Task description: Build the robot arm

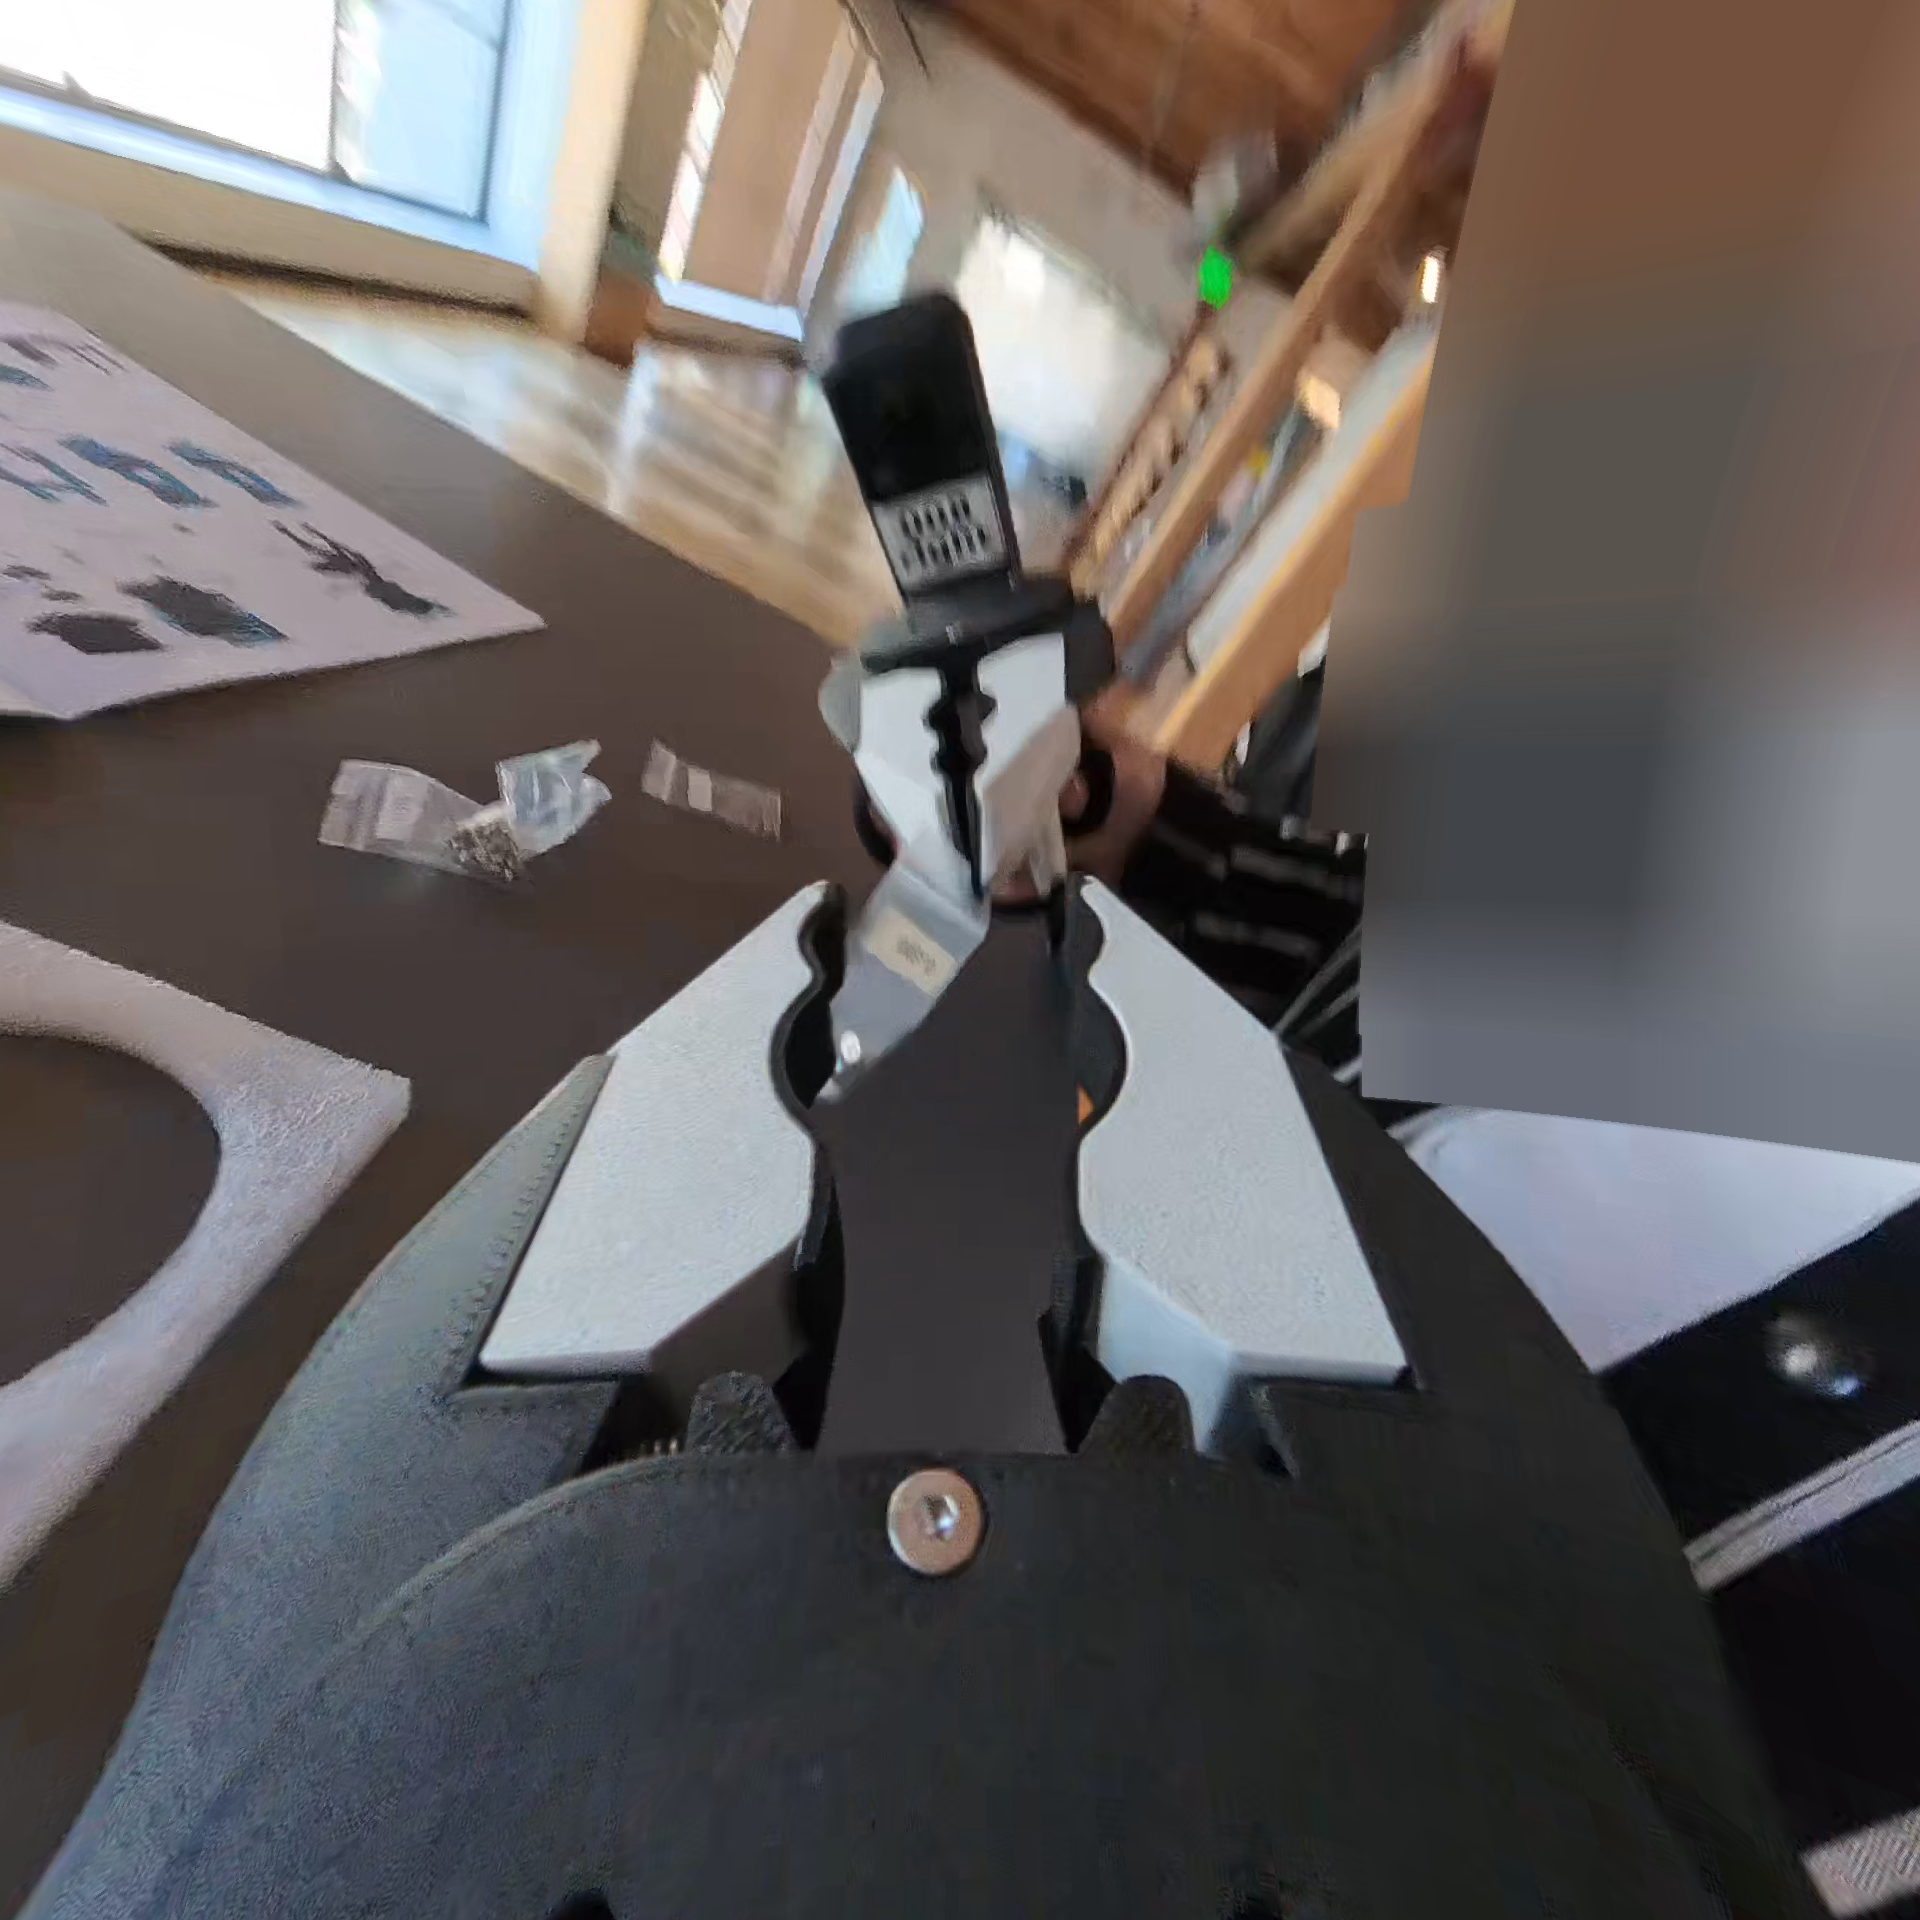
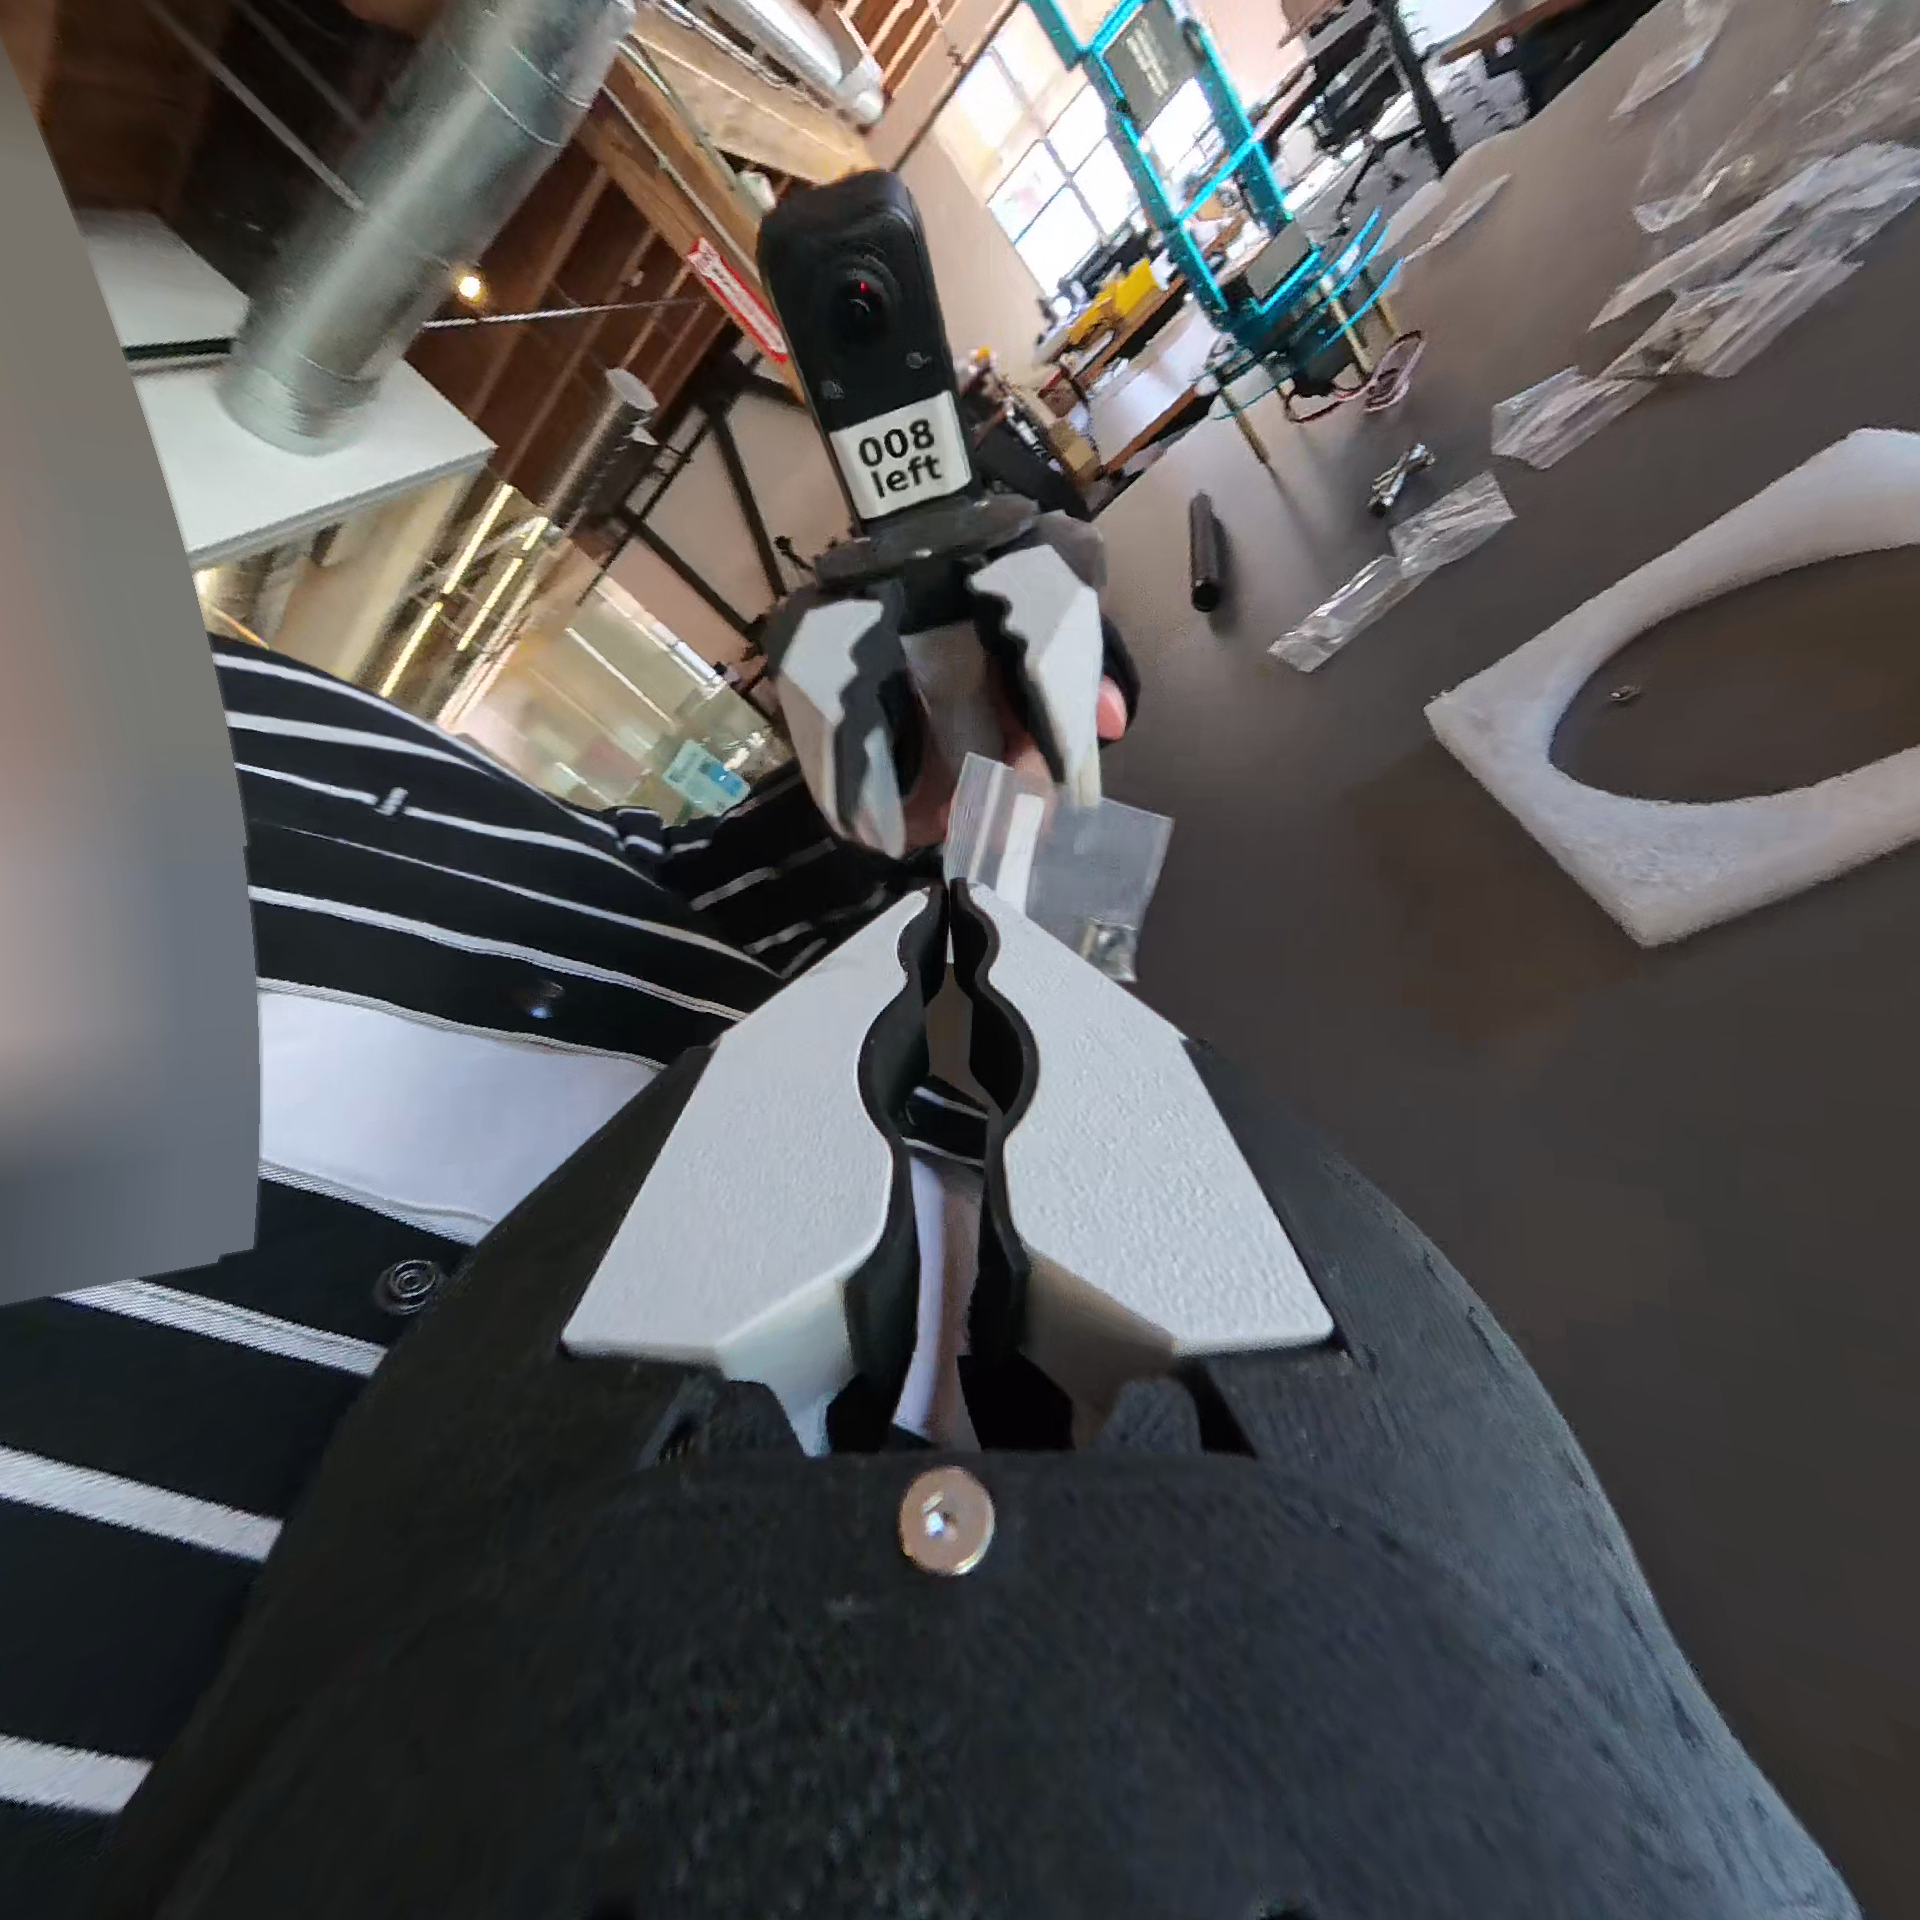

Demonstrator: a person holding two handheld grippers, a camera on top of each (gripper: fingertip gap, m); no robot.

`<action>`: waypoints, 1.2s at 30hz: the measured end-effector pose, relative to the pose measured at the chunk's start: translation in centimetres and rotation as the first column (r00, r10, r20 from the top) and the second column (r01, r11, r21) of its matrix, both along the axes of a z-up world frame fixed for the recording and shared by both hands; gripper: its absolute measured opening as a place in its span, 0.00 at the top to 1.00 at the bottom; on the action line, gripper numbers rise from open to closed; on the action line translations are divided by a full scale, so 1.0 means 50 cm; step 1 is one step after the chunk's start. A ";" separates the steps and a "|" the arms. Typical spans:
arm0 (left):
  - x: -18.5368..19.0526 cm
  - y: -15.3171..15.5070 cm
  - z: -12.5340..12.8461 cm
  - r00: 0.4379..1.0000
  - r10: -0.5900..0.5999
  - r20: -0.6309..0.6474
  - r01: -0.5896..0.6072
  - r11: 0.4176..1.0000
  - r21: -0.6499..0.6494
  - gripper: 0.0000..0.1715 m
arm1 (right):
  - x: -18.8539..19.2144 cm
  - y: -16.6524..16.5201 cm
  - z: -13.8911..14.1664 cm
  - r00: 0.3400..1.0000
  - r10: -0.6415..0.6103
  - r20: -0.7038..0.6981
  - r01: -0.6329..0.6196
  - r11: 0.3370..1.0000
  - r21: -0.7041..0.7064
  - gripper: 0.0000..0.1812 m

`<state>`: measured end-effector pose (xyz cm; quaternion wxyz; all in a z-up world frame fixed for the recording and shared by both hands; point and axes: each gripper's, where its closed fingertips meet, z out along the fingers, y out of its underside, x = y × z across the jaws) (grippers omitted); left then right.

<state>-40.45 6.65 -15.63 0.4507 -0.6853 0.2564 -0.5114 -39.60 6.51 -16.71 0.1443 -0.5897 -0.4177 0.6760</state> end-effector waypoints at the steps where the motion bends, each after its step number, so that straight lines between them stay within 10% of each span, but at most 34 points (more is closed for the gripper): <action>1: 0.007 -0.003 -0.013 0.998 -0.035 -0.058 0.036 0.999 0.007 0.78 | -0.001 0.002 0.002 1.000 0.008 -0.004 -0.008 1.000 -0.005 1.00; 6: 0.009 -0.004 -0.026 0.990 -0.136 -0.035 0.135 0.990 -0.034 1.00 | -0.006 0.011 -0.002 1.000 -0.008 0.001 0.008 1.000 -0.001 1.00; 36: -0.128 -0.067 -0.020 0.949 -0.305 0.078 0.310 0.949 -0.059 1.00 | -0.166 -0.044 -0.004 0.967 -0.255 0.012 0.255 0.966 -0.041 1.00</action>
